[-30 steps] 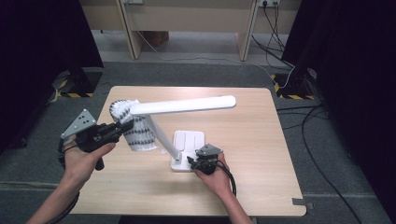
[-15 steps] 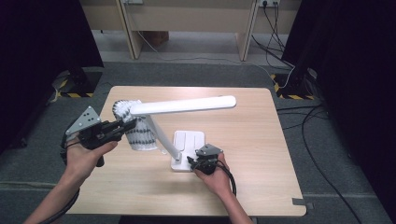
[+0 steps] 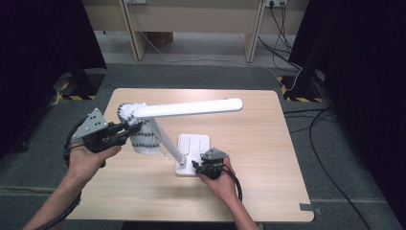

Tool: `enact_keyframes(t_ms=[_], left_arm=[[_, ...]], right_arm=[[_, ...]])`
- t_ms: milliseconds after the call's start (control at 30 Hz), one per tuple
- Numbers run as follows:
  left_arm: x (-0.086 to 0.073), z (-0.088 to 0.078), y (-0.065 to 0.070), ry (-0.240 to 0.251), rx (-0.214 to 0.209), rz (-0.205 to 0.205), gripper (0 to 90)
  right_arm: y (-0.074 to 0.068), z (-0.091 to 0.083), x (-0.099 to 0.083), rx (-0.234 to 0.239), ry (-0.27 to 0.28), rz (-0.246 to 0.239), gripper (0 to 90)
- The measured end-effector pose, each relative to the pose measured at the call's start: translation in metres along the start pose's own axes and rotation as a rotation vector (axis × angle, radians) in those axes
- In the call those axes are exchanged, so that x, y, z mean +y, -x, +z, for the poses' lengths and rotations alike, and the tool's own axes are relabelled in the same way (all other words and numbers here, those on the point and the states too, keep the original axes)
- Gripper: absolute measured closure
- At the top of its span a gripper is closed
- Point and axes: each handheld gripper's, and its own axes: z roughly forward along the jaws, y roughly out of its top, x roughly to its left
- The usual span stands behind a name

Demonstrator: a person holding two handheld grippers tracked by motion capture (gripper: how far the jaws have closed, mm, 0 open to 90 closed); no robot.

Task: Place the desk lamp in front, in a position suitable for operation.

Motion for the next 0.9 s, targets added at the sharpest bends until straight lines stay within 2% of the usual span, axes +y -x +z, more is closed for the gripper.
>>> enact_keyframes(t_ms=[300,467,667,733,833,900], left_arm=[[-0.001,0.003,0.005,-0.007,-0.007,0.013,80.0],[0.000,0.004,0.007,-0.007,0.003,0.055,79.9],[-0.005,0.007,0.009,-0.024,-0.003,0.059,79.8],[-0.007,0.009,0.012,-0.037,-0.012,0.044,79.7],[-0.009,0.012,0.014,-0.042,-0.012,0.048,79.5],[-0.011,0.014,0.015,-0.044,-0.008,0.067,79.5]], right_arm=[[0.000,0.000,0.000,0.000,0.001,-0.002,54.3],[0.000,0.000,0.000,-0.001,0.001,-0.003,54.3],[0.000,0.000,0.000,0.000,0.001,-0.002,54.3],[0.000,0.000,0.000,-0.001,0.001,-0.003,54.3],[0.000,0.000,0.000,-0.001,0.001,-0.004,54.3],[0.000,0.000,0.000,-0.002,0.001,-0.003,54.3]])
